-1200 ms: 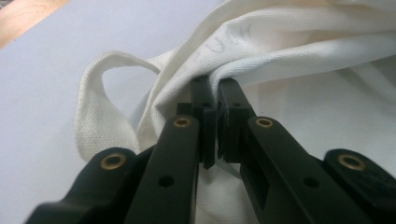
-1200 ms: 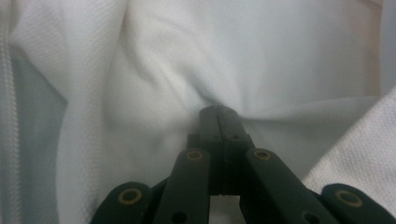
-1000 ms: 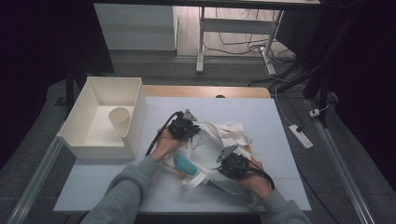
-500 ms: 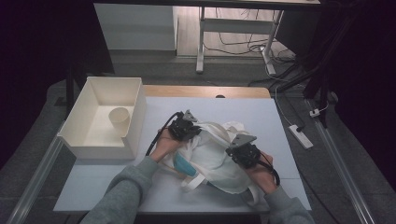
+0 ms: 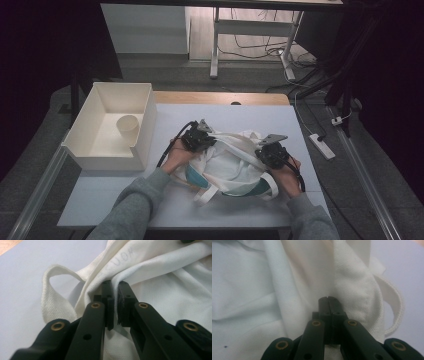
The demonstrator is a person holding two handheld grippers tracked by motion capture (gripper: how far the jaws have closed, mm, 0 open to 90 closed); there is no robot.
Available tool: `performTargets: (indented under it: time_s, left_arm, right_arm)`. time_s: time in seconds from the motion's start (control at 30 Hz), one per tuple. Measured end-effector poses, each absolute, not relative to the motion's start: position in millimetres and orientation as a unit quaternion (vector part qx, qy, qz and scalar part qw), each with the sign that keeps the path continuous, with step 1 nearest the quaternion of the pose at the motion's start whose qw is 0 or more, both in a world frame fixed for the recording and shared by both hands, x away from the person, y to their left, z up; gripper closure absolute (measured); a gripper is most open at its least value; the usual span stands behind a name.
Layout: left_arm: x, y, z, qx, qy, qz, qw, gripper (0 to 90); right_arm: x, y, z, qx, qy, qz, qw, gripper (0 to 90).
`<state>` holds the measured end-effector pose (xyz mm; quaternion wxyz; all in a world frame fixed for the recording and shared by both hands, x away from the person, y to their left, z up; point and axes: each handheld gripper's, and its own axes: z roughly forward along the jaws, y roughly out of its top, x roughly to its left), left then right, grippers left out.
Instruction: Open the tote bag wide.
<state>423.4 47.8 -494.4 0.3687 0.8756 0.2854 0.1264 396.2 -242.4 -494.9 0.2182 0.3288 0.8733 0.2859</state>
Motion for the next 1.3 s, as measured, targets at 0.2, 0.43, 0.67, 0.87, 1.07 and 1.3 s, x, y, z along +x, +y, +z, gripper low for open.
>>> performTargets:
  time_s: [0.2,0.43,0.67,0.87,1.07,1.3]
  left_arm:
    - [421.9,47.5,-492.8,0.876,0.284,0.128,0.369,83.2]
    - [409.9,44.9,-476.3,0.867,0.265,0.150,0.394,73.4]
    - [398.0,57.6,-451.0,0.846,0.268,0.138,0.439,48.3]
    - [390.6,70.5,-439.1,0.849,0.273,0.126,0.434,39.2]
    - [378.0,84.1,-419.8,0.841,0.271,0.128,0.451,35.6]
    - [360.6,100.1,-397.4,0.835,0.266,0.142,0.461,33.0]
  right_arm:
    - [390.5,-240.2,-496.8,0.316,0.875,0.289,0.224,90.0]
    - [371.3,-231.5,-464.4,0.278,0.859,0.359,0.236,89.9]
    - [361.7,-227.1,-453.8,0.251,0.857,0.385,0.231,89.8]
    - [363.1,-231.6,-455.0,0.257,0.857,0.394,0.211,69.9]
    - [363.4,-235.7,-453.3,0.259,0.851,0.416,0.187,57.5]
    - [361.4,-238.2,-453.4,0.263,0.848,0.424,0.177,52.1]
